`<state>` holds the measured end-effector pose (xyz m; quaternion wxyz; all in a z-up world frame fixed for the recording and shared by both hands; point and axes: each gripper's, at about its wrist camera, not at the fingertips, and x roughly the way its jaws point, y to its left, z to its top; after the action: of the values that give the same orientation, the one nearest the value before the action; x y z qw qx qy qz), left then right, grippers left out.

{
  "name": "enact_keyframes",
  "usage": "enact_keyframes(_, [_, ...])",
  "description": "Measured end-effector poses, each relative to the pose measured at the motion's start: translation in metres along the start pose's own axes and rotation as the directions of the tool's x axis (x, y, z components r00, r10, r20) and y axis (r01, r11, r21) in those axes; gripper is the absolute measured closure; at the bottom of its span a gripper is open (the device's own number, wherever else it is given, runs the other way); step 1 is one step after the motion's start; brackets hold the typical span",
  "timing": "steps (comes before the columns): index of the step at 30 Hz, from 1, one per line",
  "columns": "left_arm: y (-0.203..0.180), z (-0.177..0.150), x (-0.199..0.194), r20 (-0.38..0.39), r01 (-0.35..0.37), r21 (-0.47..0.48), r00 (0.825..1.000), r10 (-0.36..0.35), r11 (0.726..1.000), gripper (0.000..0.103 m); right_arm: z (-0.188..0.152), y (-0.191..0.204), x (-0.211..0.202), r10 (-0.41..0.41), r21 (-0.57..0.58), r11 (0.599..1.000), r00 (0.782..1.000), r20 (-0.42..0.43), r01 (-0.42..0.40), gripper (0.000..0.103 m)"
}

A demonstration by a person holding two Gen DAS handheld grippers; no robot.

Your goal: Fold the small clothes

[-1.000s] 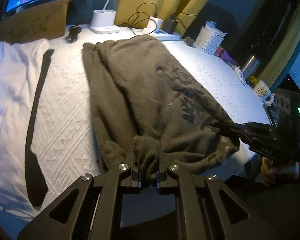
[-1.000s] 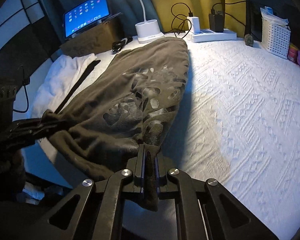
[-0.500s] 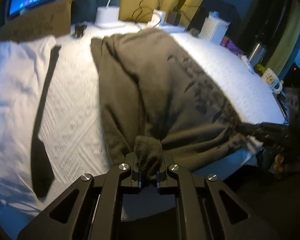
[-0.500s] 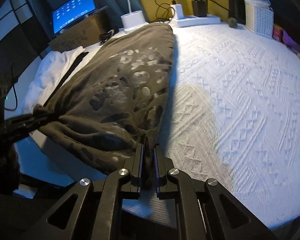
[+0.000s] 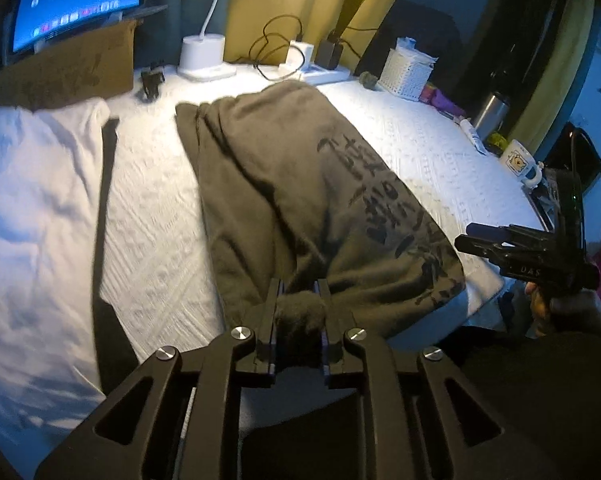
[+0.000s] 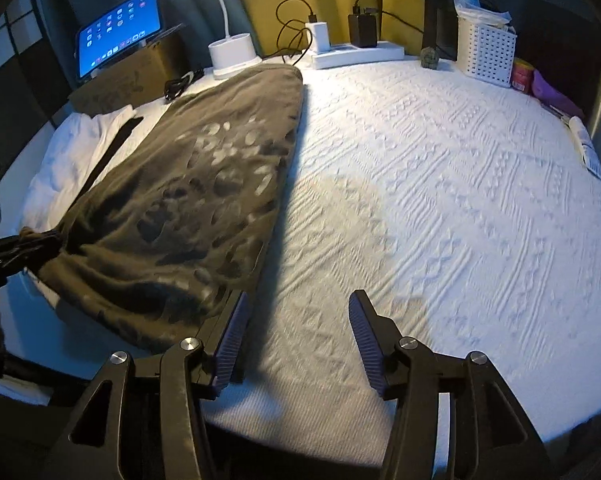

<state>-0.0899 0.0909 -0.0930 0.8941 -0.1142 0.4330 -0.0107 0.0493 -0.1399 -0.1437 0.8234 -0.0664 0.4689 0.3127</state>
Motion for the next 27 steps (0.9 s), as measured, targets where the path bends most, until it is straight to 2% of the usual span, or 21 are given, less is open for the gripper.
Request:
enact_keyframes(2, [0.002,0.008,0.002,0.005,-0.012,-0.006,1.0,0.012,1.0,0.086,0.007,-0.002,0.001,0.0,0.002,1.0,1.0,0.004,0.0,0.048])
enact_keyframes(5, [0.01,0.02,0.011,0.001,-0.071,-0.021,0.997,0.071,0.997,0.085,0.018,-0.004,0.004,-0.004,0.002,1.0,1.0,0.008,0.004,0.048])
enact_keyframes(7, [0.013,0.031,0.01,0.015,-0.076,-0.012,0.997,0.076,0.997,0.079,0.025,-0.005,0.007,-0.009,-0.002,1.0,1.0,0.008,0.009,0.048])
enact_keyframes(9, [0.017,0.041,0.007,0.044,-0.078,-0.017,0.996,0.079,0.997,0.052,0.033,-0.006,0.011,-0.013,-0.004,1.0,1.0,0.007,0.013,0.048])
enact_keyframes(11, [0.024,0.053,0.01,0.068,-0.078,-0.038,0.994,0.081,0.996,0.044,0.041,-0.007,0.015,-0.009,-0.008,1.0,1.0,0.01,0.009,0.047])
enact_keyframes(20, [0.052,0.11,0.062,0.061,-0.091,-0.114,0.993,0.098,0.989,0.044,0.084,-0.014,0.034,-0.015,-0.042,0.999,1.0,0.012,0.016,0.044])
enact_keyframes(24, [0.059,0.125,0.086,0.042,-0.087,-0.114,0.995,0.093,0.99,0.044,0.104,-0.022,0.043,-0.017,-0.039,0.999,1.0,0.021,0.017,0.043])
enact_keyframes(27, [0.072,0.135,0.101,0.038,-0.1,-0.152,0.994,0.107,0.983,0.044,0.118,-0.028,0.05,-0.018,-0.037,0.999,1.0,0.026,0.019,0.042])
